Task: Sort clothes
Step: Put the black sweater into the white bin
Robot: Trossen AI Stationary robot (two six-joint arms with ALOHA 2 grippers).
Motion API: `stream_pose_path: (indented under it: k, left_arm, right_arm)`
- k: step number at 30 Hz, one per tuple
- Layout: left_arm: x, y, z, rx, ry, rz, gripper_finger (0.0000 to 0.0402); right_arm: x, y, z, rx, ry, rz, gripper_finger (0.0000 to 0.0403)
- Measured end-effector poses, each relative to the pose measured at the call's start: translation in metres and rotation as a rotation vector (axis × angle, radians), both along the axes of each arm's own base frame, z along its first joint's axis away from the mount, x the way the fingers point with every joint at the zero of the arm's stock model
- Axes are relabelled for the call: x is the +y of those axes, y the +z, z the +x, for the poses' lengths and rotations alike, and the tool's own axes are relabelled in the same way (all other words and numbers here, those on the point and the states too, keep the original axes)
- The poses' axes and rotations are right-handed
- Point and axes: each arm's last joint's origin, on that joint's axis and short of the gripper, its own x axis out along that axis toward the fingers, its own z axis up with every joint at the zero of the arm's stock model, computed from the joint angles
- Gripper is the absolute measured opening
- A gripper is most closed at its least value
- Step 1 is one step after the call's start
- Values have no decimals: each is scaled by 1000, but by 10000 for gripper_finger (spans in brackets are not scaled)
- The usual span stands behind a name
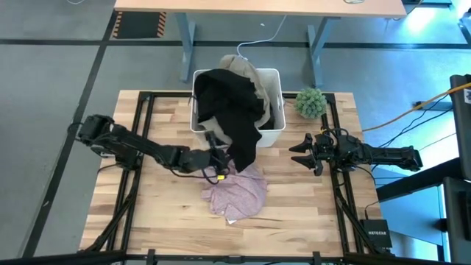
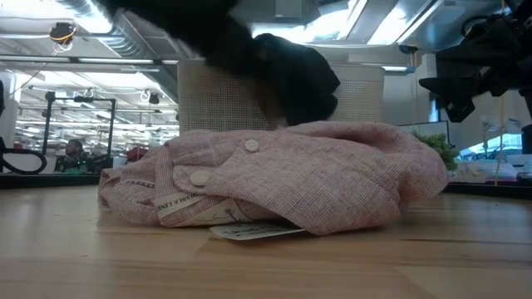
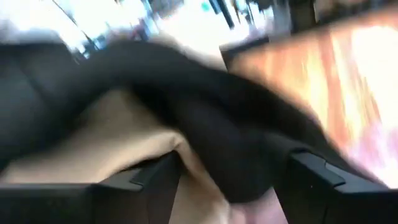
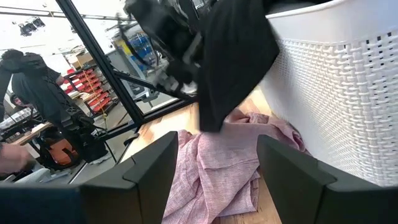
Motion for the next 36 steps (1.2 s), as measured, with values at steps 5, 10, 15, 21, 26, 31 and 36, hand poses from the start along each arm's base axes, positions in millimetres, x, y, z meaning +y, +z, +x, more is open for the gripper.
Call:
stream_pose_path:
  k: [5, 10, 15, 21, 26, 31, 36]
  left_arm:
    - [8, 55, 10, -199, 56, 152, 221]
    - [45, 99, 15, -282, 210, 254, 221]
    - [102, 94, 14, -241, 359, 91, 221]
    - [150, 51, -2, -49, 412, -278, 221]
    - [152, 52, -9, 2, 308, -491, 221]
    - [137, 116, -9, -11, 198, -625, 221]
    - [128, 170, -24, 76, 130, -717, 221]
  right_arm:
    - [0, 0, 0, 0, 0, 0, 237]
    - [0, 0, 0, 0, 0, 0, 237]
    - [0, 0, 0, 0, 0, 0, 237]
    - [0, 0, 0, 0, 0, 0, 237]
    - [0, 0, 0, -1, 0, 0, 237]
    - [0, 0, 0, 0, 0, 0, 237]
    - [0, 0, 0, 0, 1, 0, 237]
